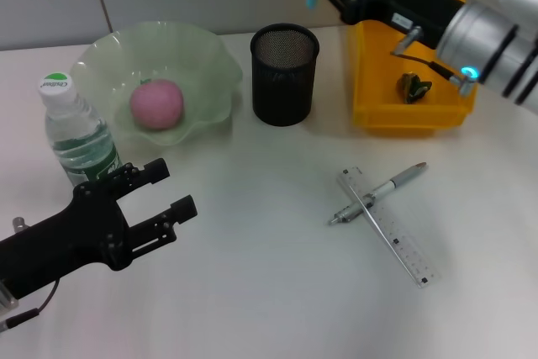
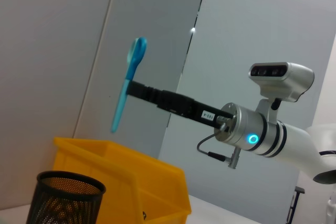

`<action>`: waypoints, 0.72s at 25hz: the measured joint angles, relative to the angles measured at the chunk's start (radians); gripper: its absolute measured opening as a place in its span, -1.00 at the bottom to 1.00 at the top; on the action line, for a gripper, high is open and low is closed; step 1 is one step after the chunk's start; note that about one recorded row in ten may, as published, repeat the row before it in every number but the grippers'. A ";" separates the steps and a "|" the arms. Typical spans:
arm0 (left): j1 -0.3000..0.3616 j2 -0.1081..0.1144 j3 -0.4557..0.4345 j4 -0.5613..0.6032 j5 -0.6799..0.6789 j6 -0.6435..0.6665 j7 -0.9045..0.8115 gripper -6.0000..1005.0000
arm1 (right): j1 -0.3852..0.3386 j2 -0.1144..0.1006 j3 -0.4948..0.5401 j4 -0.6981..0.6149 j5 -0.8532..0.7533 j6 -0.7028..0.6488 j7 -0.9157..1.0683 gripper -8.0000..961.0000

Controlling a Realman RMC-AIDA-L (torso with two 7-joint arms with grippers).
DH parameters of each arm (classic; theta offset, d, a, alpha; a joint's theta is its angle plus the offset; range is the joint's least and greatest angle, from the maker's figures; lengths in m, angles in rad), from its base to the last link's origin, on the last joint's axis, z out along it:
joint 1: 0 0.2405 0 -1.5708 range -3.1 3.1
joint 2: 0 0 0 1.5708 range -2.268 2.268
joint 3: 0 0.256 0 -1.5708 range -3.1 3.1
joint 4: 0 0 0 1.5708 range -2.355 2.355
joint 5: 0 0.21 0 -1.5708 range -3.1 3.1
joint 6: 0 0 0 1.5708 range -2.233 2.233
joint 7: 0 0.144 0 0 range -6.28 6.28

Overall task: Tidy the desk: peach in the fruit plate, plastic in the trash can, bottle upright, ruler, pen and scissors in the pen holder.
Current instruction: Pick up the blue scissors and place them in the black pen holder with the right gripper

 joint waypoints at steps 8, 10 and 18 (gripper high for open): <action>0.002 0.002 -0.011 0.006 0.000 -0.002 -0.042 0.48 | 0.047 0.003 -0.059 0.045 0.000 0.085 -0.037 -0.52; 0.003 0.003 -0.012 0.008 0.000 -0.001 -0.053 0.48 | 0.056 0.004 -0.066 0.058 0.000 0.104 -0.045 -0.52; 0.005 0.007 -0.013 0.011 -0.001 0.004 -0.078 0.48 | 0.088 0.005 -0.063 0.108 0.010 0.156 -0.115 -0.52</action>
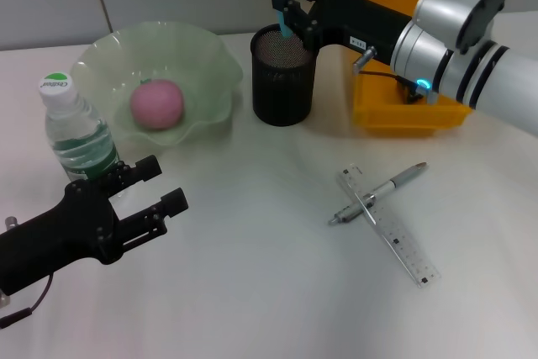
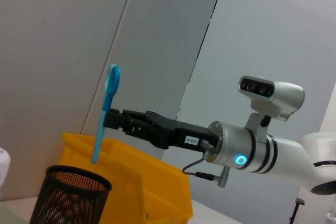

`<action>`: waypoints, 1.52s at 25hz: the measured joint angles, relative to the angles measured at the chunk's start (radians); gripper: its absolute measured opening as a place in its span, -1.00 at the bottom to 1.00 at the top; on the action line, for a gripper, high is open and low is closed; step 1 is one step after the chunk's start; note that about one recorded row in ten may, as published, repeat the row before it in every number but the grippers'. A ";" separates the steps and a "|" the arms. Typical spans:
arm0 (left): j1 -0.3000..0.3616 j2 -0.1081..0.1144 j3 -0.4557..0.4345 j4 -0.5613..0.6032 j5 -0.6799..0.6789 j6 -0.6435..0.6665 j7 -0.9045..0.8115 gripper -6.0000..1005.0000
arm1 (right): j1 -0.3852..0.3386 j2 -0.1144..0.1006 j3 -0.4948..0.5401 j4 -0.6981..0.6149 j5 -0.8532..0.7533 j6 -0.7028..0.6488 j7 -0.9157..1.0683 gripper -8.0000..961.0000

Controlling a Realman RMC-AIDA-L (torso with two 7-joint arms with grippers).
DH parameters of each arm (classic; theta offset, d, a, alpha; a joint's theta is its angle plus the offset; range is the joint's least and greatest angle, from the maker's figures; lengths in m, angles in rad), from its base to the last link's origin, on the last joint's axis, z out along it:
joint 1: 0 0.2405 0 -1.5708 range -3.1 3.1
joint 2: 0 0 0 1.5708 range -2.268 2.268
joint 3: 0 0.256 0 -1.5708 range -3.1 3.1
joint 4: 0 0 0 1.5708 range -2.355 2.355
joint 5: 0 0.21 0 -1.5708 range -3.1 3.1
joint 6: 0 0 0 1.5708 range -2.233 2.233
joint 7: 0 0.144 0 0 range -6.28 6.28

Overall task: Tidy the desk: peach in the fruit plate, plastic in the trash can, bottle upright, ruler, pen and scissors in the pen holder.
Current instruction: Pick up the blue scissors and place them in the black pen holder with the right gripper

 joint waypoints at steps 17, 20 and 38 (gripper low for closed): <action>-0.002 0.000 -0.003 0.013 0.000 0.014 -0.016 0.48 | 0.009 0.000 -0.002 0.031 0.001 0.061 -0.001 -0.51; -0.001 0.000 -0.003 0.013 0.000 0.018 -0.024 0.48 | 0.009 0.000 -0.002 0.034 0.001 0.056 -0.001 -0.51; 0.009 0.000 -0.017 0.013 0.000 0.052 -0.041 0.48 | 0.011 0.000 -0.025 0.046 -0.005 0.060 -0.001 -0.51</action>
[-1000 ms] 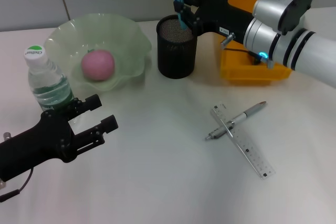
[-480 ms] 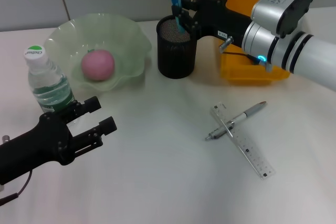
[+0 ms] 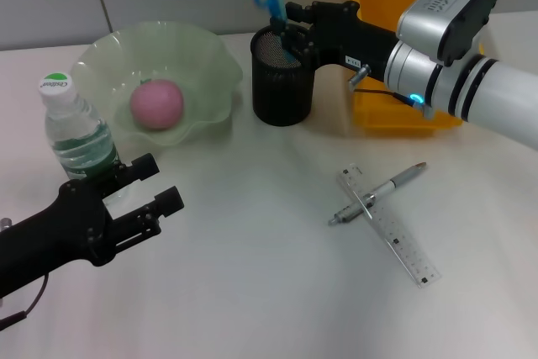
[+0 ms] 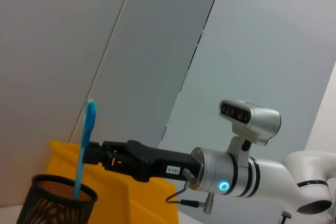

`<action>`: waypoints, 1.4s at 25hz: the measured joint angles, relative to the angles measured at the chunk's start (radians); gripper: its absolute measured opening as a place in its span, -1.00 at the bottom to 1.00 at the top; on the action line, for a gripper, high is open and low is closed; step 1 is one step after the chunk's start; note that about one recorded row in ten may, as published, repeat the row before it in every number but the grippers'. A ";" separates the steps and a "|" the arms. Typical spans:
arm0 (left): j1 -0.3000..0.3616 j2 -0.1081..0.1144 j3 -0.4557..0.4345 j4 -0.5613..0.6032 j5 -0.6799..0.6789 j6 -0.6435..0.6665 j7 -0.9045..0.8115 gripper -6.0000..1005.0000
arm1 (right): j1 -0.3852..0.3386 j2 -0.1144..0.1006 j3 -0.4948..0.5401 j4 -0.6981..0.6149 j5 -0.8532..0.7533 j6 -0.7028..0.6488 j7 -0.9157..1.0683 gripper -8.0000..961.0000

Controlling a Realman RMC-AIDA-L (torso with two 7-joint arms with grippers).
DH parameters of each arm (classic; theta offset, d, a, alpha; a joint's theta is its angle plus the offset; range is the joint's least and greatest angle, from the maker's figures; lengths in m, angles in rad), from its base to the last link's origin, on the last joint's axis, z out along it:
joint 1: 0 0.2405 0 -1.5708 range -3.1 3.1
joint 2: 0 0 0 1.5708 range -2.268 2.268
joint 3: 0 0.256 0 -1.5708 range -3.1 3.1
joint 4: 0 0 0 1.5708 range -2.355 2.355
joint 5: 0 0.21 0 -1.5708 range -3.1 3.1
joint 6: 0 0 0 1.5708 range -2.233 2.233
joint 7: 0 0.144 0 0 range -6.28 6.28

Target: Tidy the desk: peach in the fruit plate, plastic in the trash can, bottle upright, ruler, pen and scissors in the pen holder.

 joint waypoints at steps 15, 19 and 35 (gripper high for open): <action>0.012 0.002 -0.010 0.003 0.000 0.011 -0.002 0.48 | -0.038 -0.007 0.010 -0.049 0.006 0.000 0.084 0.14; 0.013 0.002 -0.009 0.003 0.002 0.013 0.003 0.48 | -0.058 -0.008 0.001 -0.076 0.006 -0.007 0.118 0.39; -0.010 -0.003 0.015 0.001 0.011 0.009 0.078 0.48 | -0.157 -0.005 -0.001 -0.078 0.180 -0.239 0.190 0.58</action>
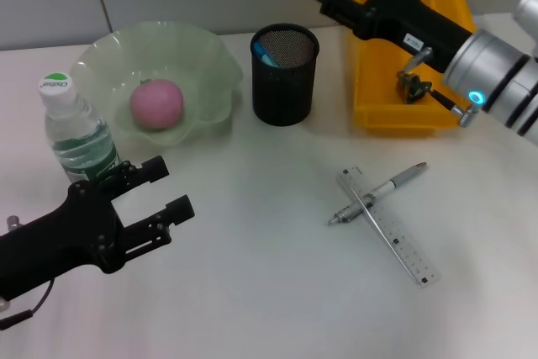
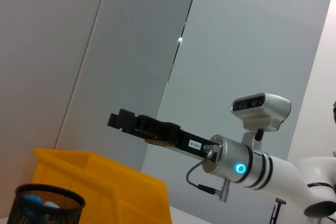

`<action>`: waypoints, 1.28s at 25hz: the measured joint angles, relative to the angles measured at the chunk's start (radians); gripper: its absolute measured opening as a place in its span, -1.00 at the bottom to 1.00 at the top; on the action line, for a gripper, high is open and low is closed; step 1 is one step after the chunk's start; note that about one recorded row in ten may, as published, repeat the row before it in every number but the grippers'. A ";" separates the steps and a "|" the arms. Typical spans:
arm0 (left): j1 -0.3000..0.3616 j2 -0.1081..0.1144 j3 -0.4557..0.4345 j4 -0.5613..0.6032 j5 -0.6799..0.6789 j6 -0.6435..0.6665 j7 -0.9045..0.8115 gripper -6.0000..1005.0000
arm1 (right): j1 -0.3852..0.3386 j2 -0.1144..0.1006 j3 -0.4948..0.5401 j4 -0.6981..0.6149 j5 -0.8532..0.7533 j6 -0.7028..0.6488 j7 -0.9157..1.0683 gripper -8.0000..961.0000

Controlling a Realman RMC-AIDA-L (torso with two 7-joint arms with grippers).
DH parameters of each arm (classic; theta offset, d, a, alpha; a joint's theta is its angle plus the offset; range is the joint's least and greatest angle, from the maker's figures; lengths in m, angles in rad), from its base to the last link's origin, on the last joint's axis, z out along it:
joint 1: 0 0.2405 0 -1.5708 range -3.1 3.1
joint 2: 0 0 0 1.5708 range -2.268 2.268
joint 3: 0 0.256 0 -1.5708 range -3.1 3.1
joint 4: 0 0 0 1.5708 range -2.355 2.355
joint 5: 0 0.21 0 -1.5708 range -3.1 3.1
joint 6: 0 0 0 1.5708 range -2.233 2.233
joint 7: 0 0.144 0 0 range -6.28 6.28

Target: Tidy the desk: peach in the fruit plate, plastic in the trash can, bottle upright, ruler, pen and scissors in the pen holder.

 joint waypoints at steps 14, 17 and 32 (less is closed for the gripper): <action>-0.033 -0.003 0.047 -0.009 -0.002 -0.014 0.027 0.48 | -0.221 -0.015 -0.095 -0.567 -0.545 -0.227 0.727 0.55; -0.033 -0.002 0.049 -0.009 -0.002 -0.015 0.026 0.48 | -0.226 -0.016 -0.089 -0.689 -0.714 -0.275 0.892 0.55; -0.005 0.006 0.101 0.095 0.097 -0.043 0.025 0.48 | 0.074 -0.039 -0.112 -1.025 -1.401 -0.569 1.588 0.52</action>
